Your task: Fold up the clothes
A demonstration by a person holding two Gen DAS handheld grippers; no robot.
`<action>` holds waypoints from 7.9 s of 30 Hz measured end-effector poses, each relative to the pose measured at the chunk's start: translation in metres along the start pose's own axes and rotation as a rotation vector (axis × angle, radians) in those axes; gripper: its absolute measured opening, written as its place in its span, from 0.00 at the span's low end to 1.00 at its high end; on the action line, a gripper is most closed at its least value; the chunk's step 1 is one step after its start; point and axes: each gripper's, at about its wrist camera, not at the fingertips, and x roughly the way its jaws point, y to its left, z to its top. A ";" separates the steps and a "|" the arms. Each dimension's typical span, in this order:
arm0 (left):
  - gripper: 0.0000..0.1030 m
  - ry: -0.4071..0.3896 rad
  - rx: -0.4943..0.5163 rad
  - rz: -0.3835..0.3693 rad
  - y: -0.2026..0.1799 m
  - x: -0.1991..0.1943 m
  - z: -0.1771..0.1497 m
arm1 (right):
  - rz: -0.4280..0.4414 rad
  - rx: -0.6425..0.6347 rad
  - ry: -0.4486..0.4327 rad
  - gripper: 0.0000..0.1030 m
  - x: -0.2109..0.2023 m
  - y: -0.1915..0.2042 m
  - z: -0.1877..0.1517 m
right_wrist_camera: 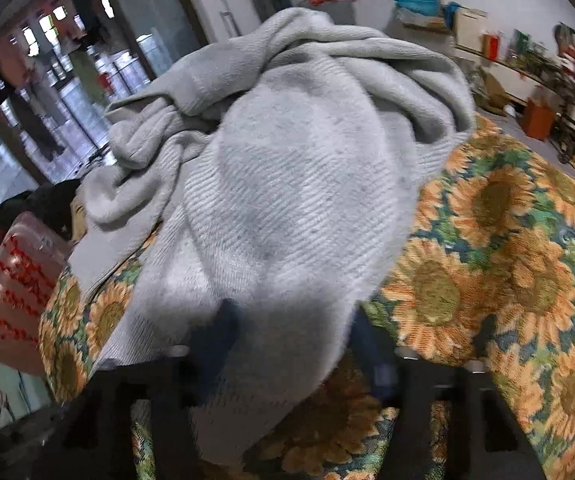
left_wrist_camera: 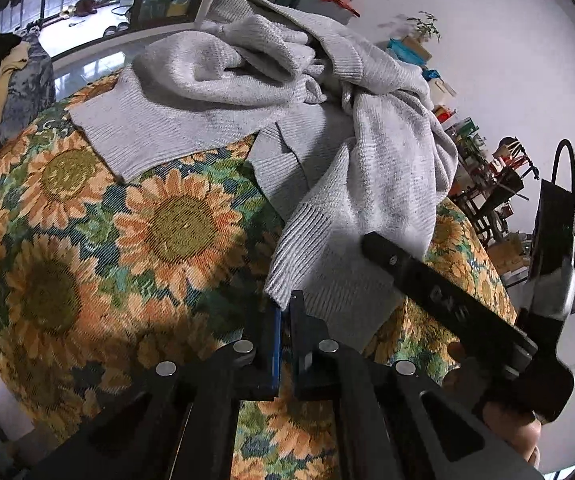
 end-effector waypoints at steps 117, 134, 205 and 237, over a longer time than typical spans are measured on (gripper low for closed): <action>0.04 0.094 -0.135 -0.502 -0.111 -0.041 -0.026 | -0.171 -0.118 -0.551 0.06 -0.169 -0.053 -0.092; 0.04 0.214 0.277 -0.750 -0.297 -0.148 -0.197 | -0.405 0.151 -0.875 0.01 -0.394 -0.164 -0.252; 0.13 0.035 -0.103 -0.137 -0.044 -0.089 -0.124 | 0.002 0.059 -0.210 0.17 -0.149 -0.112 -0.146; 0.48 0.452 0.185 -0.554 -0.278 -0.058 -0.269 | -0.601 0.565 -0.377 0.49 -0.358 -0.350 -0.349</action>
